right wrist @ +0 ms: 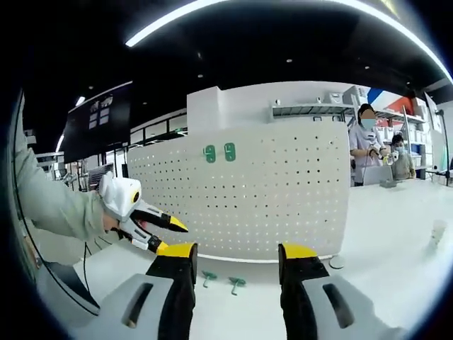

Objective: Insert the hook assembly into the mounting plate slot until the hook locks in place.

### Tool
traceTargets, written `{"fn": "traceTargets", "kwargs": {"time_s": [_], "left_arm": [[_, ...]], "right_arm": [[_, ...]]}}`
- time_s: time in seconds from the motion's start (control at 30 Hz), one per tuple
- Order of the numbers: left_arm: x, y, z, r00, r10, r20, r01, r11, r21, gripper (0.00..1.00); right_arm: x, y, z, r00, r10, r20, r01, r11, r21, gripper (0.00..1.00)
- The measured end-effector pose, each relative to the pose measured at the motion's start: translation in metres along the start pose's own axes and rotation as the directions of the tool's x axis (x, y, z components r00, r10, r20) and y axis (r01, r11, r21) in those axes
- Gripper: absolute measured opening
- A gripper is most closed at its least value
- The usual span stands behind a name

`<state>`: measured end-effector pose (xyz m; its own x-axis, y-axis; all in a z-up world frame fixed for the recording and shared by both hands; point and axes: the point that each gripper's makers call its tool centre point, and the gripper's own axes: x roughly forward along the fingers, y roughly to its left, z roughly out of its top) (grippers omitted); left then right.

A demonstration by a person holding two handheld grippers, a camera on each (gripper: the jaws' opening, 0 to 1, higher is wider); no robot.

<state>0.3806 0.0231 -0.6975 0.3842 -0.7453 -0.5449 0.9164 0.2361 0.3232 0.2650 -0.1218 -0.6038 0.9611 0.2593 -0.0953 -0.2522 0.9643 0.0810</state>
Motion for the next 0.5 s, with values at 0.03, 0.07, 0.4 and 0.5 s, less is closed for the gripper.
{"fn": "traceTargets", "kwargs": {"time_s": [0.03,0.07,0.4,0.5], "left_arm": [[0.001,0.000,-0.001,1.000,-0.003,-0.003,0.003,1.000,0.001,0.44],[0.006,0.000,-0.006,1.000,-0.015,-0.018,0.015,1.000,-0.005,0.43],[0.029,0.000,-0.030,0.994,-0.063,-0.087,0.061,0.998,-0.024,0.42],[0.036,0.000,-0.032,0.993,-0.076,-0.094,0.073,0.997,-0.034,0.42]], "right_arm": [[0.000,0.000,0.000,1.000,-0.002,-0.001,0.002,1.000,0.003,0.44],[0.000,-0.001,-0.001,1.000,-0.003,-0.002,0.003,1.000,0.003,0.44],[0.001,0.003,-0.006,1.000,-0.002,-0.019,0.002,1.000,0.016,0.43],[0.002,0.004,-0.007,1.000,0.000,-0.022,0.001,1.000,0.024,0.43]]}}
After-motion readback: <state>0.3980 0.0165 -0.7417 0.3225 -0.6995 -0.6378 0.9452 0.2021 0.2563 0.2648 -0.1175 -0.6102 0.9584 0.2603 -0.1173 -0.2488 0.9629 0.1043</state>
